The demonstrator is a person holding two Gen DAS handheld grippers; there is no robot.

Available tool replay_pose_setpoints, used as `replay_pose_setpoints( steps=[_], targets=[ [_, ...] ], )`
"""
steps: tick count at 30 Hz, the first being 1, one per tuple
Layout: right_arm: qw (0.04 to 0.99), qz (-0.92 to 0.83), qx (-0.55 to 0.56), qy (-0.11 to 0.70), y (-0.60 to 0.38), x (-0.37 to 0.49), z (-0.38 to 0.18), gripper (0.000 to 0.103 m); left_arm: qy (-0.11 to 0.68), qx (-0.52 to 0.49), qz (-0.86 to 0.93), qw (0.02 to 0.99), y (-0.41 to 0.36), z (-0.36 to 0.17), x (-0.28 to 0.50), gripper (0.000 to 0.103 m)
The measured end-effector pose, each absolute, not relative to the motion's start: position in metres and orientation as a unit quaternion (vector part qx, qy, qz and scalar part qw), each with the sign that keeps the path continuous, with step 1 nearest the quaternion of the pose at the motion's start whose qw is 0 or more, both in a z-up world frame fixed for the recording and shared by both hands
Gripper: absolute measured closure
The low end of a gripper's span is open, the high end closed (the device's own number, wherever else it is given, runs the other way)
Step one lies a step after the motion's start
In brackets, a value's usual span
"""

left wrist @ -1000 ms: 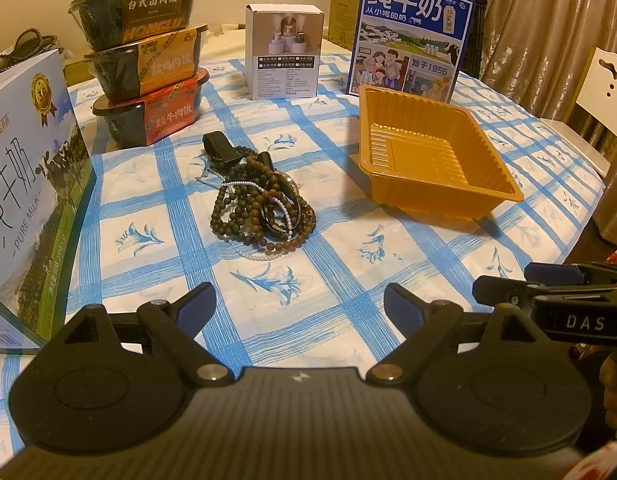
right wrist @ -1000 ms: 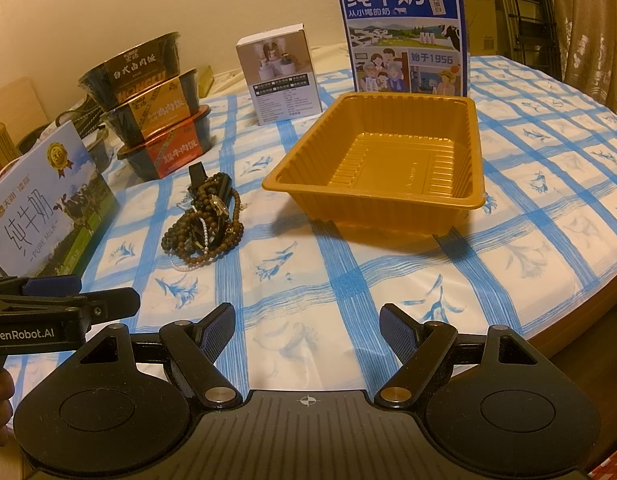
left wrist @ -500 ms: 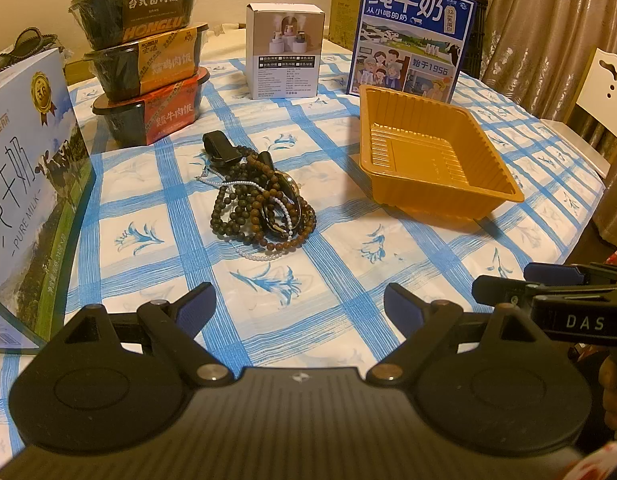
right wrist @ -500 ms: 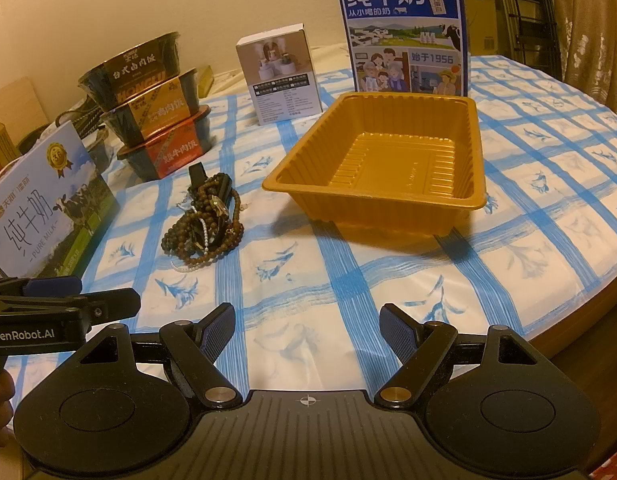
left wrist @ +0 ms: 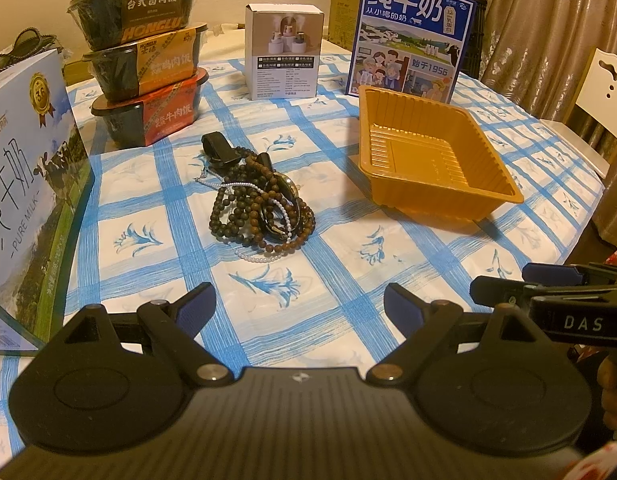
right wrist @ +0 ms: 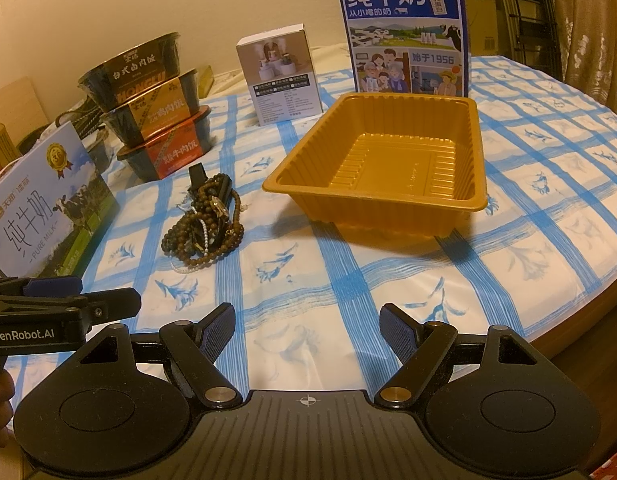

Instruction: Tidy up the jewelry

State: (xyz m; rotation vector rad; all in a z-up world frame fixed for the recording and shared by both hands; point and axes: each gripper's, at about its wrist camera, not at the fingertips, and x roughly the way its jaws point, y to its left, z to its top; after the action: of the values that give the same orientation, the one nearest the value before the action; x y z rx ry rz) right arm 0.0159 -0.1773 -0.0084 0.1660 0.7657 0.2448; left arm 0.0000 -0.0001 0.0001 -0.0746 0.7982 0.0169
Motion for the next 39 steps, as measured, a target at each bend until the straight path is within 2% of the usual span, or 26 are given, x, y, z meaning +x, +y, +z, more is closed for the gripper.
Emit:
replay_pose_setpoints(
  steps=[28,34,39],
  targets=[
    [0.917,0.108,0.083,0.374,-0.18,0.028,-0.021,0.024,0.394,-0.038,0.006,0.918,-0.003,-0.011,0.009,0.013],
    [0.929,0.049,0.123,0.345,-0.2,0.035,-0.025,0.024,0.397,-0.039,0.011,0.917,0.003,-0.016,0.017,0.013],
    [0.941,-0.018,0.183,0.284,-0.226,0.043,-0.028,0.024,0.395,-0.036,0.02,0.918,0.013,-0.022,0.03,0.013]
  ],
)
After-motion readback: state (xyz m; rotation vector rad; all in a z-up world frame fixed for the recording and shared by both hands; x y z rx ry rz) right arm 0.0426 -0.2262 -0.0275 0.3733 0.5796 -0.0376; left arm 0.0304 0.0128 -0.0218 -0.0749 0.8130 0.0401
